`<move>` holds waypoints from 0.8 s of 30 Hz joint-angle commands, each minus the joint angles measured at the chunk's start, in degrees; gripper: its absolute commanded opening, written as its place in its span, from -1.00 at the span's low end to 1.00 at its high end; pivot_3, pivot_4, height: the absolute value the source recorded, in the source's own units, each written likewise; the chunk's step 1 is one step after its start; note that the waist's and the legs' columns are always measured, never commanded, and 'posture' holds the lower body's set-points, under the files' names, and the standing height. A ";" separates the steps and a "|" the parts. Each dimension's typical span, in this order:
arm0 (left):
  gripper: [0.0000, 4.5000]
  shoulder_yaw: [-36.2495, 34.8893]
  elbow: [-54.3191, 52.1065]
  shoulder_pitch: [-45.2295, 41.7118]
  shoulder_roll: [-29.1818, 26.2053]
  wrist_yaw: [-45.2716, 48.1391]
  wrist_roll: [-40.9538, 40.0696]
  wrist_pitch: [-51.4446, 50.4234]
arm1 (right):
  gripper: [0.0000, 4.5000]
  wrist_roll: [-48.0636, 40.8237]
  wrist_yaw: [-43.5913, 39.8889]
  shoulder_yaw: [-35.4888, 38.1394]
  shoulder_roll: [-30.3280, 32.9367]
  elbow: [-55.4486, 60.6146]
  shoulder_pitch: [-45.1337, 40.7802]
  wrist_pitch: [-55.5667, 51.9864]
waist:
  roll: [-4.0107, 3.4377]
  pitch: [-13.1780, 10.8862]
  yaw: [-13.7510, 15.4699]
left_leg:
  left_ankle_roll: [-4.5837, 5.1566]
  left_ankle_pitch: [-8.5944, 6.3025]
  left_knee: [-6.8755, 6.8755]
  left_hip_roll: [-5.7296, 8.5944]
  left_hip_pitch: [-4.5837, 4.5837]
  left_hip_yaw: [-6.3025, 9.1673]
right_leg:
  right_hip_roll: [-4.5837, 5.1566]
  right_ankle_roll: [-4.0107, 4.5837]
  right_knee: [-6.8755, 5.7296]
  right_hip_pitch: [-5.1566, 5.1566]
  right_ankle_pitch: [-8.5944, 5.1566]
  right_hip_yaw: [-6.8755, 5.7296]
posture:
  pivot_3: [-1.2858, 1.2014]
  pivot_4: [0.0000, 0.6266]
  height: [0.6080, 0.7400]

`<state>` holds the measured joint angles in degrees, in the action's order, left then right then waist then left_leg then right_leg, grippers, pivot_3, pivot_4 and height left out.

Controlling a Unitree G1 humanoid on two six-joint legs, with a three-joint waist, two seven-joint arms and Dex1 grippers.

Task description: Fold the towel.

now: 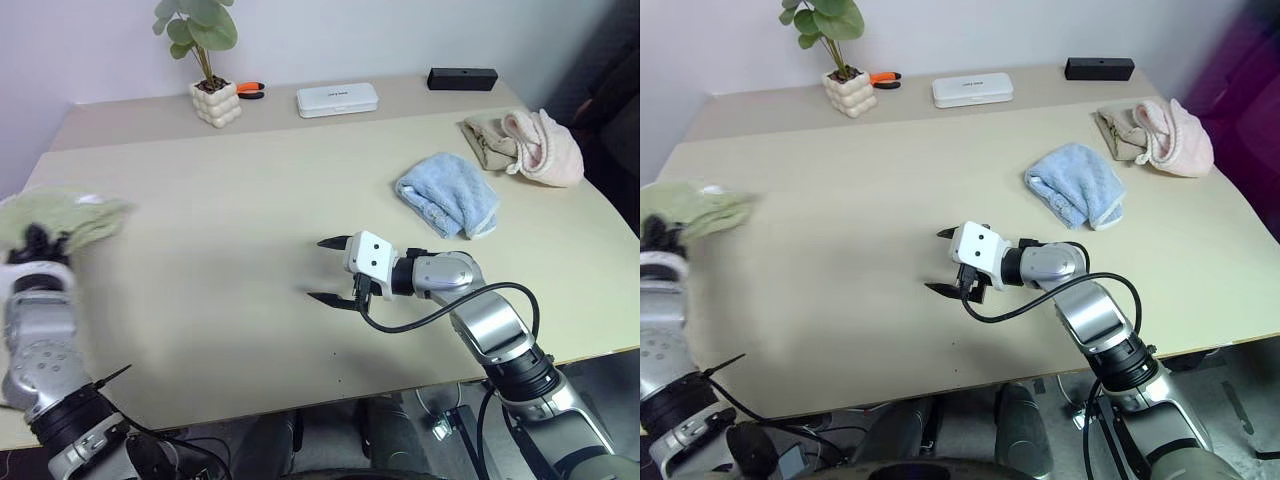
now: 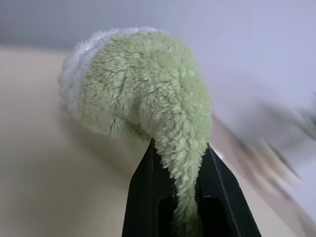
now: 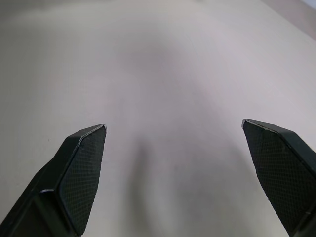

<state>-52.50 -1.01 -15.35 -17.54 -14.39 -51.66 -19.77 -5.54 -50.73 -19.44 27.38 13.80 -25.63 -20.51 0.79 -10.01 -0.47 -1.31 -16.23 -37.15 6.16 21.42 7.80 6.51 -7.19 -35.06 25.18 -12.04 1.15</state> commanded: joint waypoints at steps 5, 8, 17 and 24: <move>-0.64 -2.15 -3.14 6.73 4.54 -6.14 -2.61 0.00 | 1.00 0.49 -0.24 0.25 -0.39 -0.28 -1.37 2.68 | 0.19 0.10 1.14 | 0.00 0.00 -0.13 0.00 -0.06 0.03 | -0.01 -0.01 -0.01 -0.15 0.00 -0.04 | 0.03 -0.52 1.00; -0.03 -2.22 -6.07 9.23 5.12 -7.74 -4.84 -0.52 | 1.00 0.39 -0.63 0.41 -0.34 -0.94 -1.59 3.17 | 0.39 0.13 1.24 | 0.00 0.00 -0.12 -0.02 -0.05 0.07 | -0.03 0.00 -0.03 -0.15 0.00 -0.06 | 0.03 -0.52 1.00; 0.85 -5.02 -16.13 19.61 -2.39 -8.87 -1.63 0.64 | 1.00 -0.42 -0.95 4.02 0.70 -6.76 -3.67 4.45 | 0.45 0.14 1.06 | -0.02 0.00 -0.04 -0.04 -0.10 0.05 | -0.05 0.01 -0.04 -0.13 -0.01 -0.06 | 0.03 -0.52 1.00; 0.85 17.13 -25.20 23.93 -21.98 15.52 9.74 -3.12 | 1.00 -2.90 -0.05 10.84 1.79 -12.70 -5.68 3.58 | 0.09 0.12 2.72 | 0.32 -0.17 -0.15 0.05 -0.20 0.14 | -0.01 0.31 0.17 -0.55 -0.11 -0.19 | 0.03 -0.52 1.00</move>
<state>-40.18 -23.76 8.12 -39.57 -3.42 -43.40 -22.16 -7.34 -50.84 -11.07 28.23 1.41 -30.88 -17.17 0.88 -9.89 2.25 -0.90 -16.46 -37.28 6.23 21.11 7.86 6.52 -6.90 -34.81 24.54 -12.15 1.02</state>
